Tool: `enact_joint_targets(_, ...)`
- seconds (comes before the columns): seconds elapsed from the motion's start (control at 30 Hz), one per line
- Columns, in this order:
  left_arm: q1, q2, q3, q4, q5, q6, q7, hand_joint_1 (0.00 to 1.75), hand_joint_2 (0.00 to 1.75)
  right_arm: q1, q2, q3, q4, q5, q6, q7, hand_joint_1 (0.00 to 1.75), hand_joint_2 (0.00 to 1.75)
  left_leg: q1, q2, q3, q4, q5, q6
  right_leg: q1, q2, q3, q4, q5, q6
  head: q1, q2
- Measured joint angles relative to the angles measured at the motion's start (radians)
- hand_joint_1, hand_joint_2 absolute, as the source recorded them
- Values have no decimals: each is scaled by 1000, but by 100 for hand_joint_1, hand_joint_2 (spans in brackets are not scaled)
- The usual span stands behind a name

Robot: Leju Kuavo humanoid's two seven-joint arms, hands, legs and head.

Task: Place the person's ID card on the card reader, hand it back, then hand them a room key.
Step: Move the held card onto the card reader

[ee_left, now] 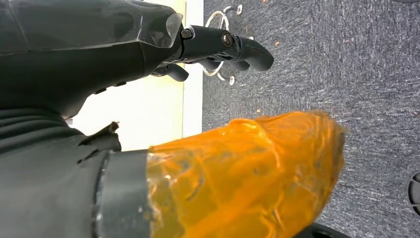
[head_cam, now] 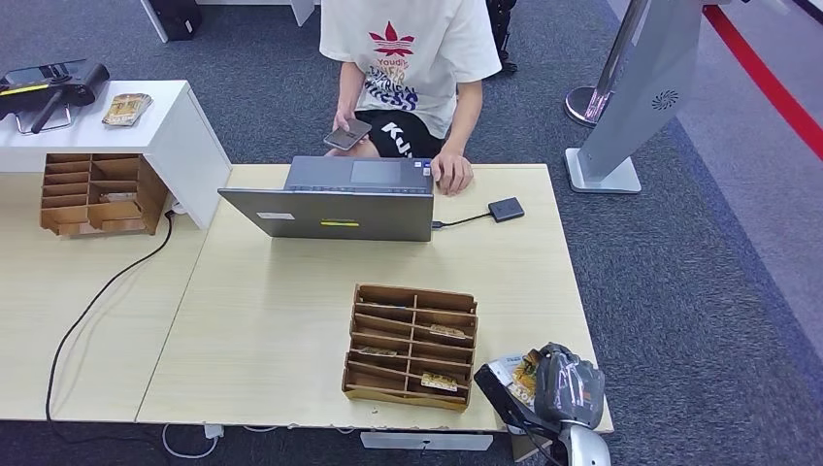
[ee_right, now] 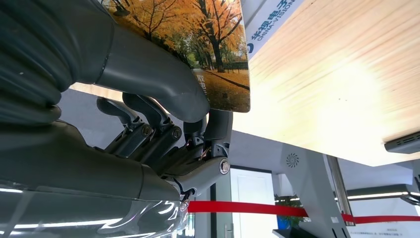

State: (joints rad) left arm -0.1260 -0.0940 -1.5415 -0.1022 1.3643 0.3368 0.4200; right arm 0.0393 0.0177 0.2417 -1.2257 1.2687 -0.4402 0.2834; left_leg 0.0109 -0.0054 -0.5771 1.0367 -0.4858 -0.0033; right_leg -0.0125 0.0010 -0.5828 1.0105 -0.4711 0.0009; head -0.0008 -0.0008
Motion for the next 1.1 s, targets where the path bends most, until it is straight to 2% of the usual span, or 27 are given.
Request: enact_joint_targets(1.1, 0, 7, -1, 0, -18, 0, 1, 0, 0, 0, -1, 1, 0, -1, 3, 0, 175, 175, 0, 0, 0, 0, 0, 0, 0, 0, 0, 0, 0, 0, 0, 0)
